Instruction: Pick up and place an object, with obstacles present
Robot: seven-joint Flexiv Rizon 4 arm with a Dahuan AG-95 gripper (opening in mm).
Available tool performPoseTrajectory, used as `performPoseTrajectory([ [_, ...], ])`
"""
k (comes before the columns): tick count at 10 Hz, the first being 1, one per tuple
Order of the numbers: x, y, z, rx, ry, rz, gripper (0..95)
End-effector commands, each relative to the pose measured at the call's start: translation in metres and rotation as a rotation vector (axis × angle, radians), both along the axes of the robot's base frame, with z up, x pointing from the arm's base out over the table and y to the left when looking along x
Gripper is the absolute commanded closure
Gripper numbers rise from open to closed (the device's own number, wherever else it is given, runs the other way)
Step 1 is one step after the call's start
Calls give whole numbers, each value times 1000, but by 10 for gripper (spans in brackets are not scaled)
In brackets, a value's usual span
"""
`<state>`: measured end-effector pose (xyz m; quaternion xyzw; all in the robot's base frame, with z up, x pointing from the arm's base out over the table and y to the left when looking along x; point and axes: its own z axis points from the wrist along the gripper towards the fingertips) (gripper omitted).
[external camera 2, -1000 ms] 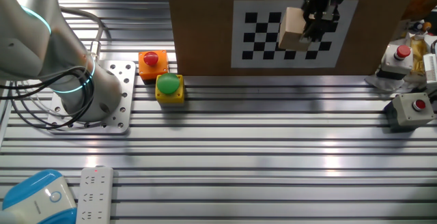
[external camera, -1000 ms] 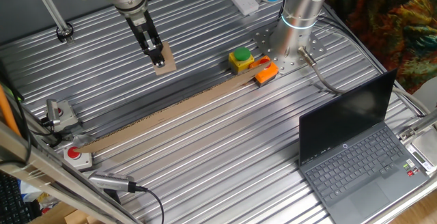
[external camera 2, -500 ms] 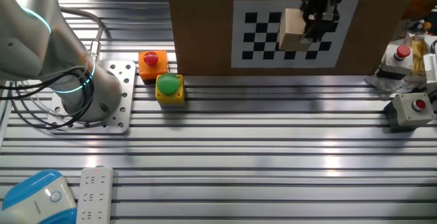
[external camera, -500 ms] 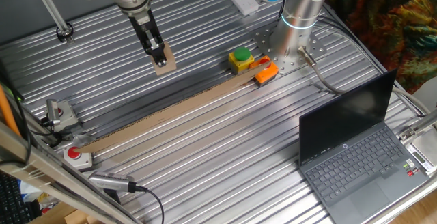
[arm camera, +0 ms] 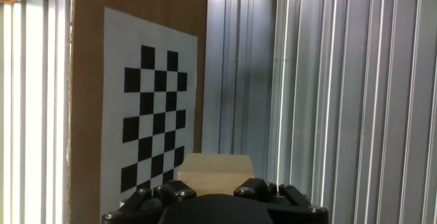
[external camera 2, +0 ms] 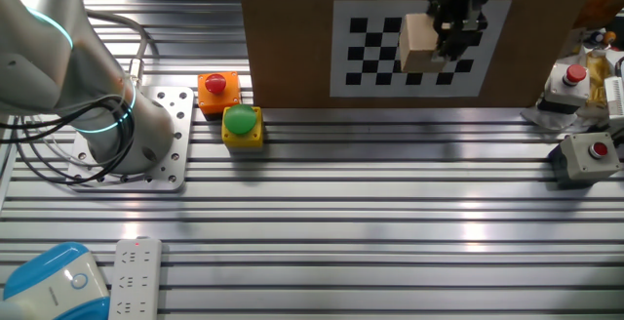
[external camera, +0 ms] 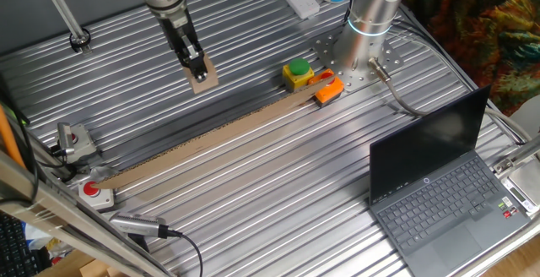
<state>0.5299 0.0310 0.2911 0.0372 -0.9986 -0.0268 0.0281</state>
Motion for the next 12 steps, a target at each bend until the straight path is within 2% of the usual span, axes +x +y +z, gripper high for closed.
performPoseTrajectory([
  [1,1,0,0,-3,-14,10,950],
  [2,1,0,0,-4,-14,12,950],
  [6,1,0,0,-14,-46,21,950],
  [10,1,0,0,-8,-47,20,950],
  [12,1,0,0,-4,-39,19,950],
])
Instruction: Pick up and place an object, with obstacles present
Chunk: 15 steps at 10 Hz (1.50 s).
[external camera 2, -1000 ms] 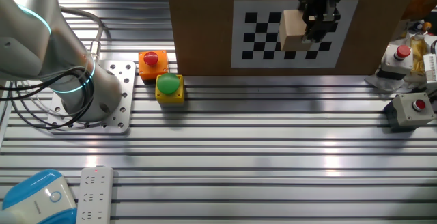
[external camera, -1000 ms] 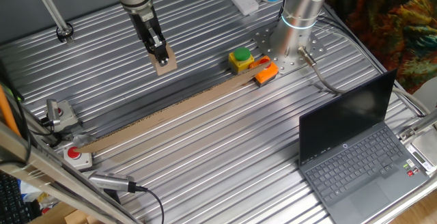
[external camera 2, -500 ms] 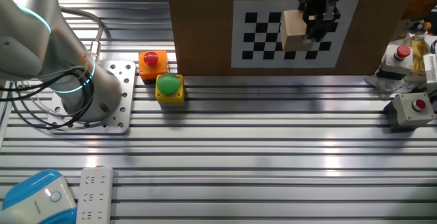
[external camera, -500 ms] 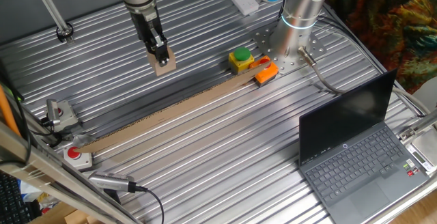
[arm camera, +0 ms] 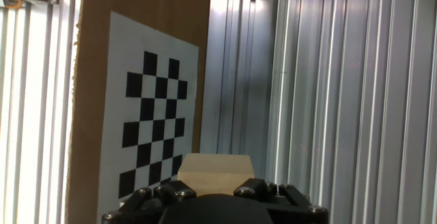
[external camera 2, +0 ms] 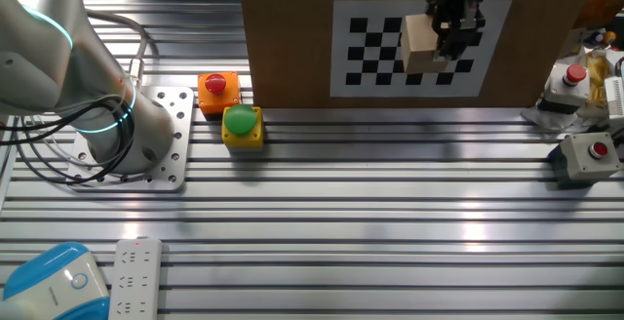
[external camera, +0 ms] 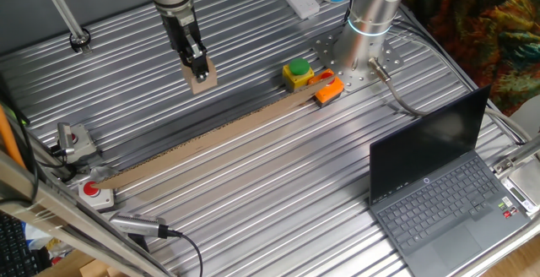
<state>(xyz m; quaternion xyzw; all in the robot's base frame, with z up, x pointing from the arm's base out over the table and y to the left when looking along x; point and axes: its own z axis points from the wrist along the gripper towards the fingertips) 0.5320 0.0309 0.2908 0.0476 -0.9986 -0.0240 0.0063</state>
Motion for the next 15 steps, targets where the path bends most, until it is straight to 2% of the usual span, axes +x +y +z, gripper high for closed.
performPoseTrajectory([
  [1,-1,0,0,1,16,1,950],
  [2,-1,0,0,2,20,3,950],
  [3,-1,0,0,2,39,-5,950],
  [5,-1,0,0,0,40,-22,950],
  [11,-1,0,0,-3,103,-62,950],
  [15,-2,2,4,-19,111,-85,950],
])
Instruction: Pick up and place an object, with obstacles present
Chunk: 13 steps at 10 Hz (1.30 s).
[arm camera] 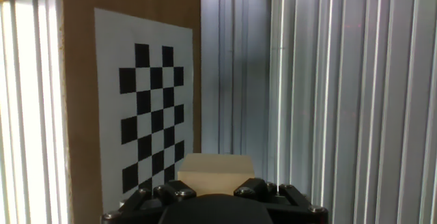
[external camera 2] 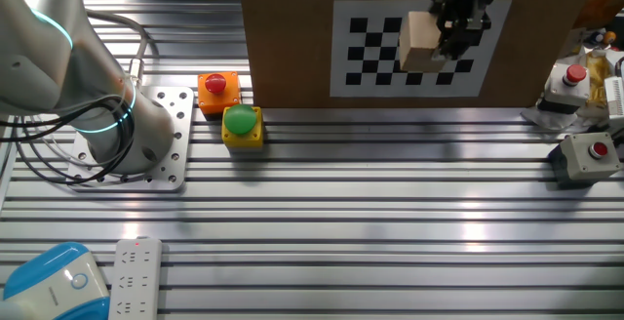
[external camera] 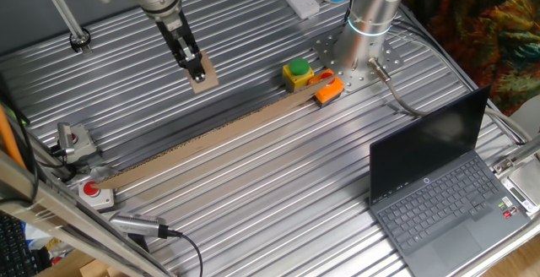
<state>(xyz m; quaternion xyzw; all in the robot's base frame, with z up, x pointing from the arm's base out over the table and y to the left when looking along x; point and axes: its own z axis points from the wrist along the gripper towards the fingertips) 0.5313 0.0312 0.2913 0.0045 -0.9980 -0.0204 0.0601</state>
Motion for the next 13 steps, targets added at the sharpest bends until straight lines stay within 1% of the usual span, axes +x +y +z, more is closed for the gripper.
performPoseTrajectory([
  [1,-3,3,8,-9,2,-2,950],
  [2,-4,4,10,-9,1,-3,950],
  [3,-8,9,15,-13,2,-6,950],
  [6,-18,29,28,-15,6,-33,950],
  [9,-30,44,36,-21,8,-45,950],
  [13,-44,74,45,-35,14,-73,950],
])
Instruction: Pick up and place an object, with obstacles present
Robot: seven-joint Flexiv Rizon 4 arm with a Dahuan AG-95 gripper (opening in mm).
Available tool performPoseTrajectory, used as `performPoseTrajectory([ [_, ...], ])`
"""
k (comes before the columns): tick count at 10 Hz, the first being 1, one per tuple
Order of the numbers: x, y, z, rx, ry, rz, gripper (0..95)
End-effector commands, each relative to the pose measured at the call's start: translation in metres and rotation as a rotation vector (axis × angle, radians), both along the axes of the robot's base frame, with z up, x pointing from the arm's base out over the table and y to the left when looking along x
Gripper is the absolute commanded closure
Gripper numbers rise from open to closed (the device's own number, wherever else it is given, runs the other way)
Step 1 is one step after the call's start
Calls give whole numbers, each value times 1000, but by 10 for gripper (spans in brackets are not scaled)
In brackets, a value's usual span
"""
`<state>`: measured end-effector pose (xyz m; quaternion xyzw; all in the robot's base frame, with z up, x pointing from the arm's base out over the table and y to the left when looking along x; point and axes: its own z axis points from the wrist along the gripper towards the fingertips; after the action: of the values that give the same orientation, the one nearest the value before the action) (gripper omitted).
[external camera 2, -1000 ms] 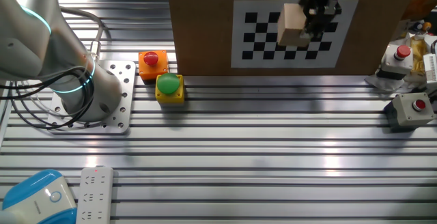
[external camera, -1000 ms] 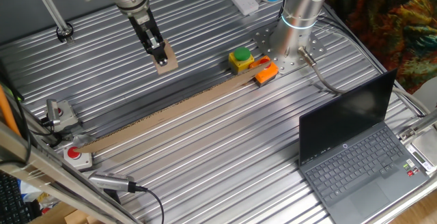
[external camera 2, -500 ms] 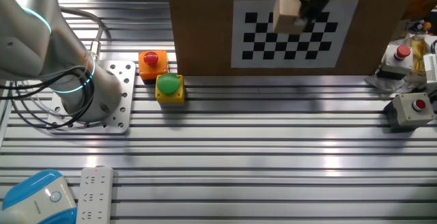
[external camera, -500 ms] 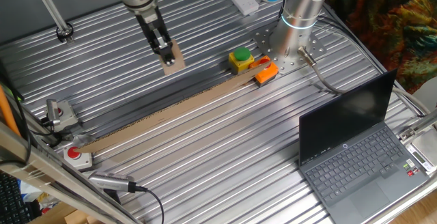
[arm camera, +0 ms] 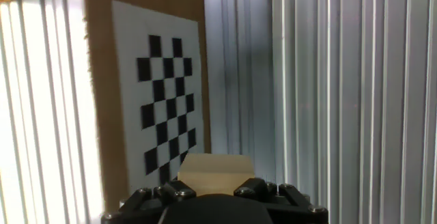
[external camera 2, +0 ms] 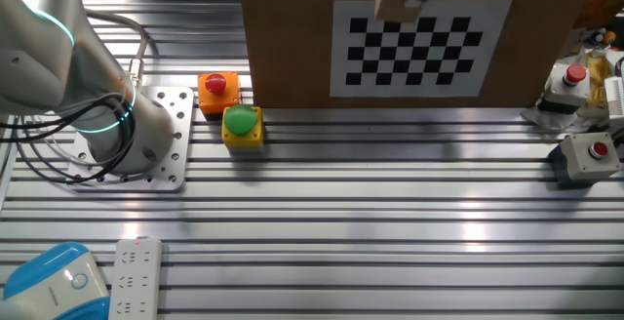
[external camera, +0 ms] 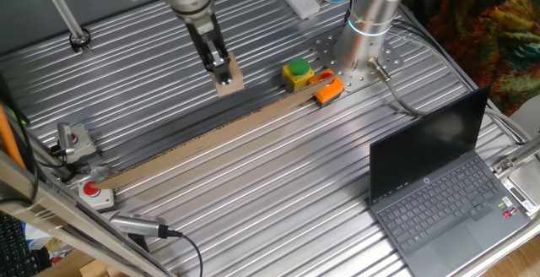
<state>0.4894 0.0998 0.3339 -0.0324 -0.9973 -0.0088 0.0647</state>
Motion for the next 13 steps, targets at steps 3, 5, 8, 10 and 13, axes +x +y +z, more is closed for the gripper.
performPoseTrajectory([
  [3,-9,25,8,-6,7,-30,950],
  [5,-13,39,11,-3,7,-47,950],
  [8,-20,59,12,-6,7,-64,950],
  [10,-24,71,12,-12,7,-80,950],
  [13,-31,89,6,-25,1,-98,950],
])
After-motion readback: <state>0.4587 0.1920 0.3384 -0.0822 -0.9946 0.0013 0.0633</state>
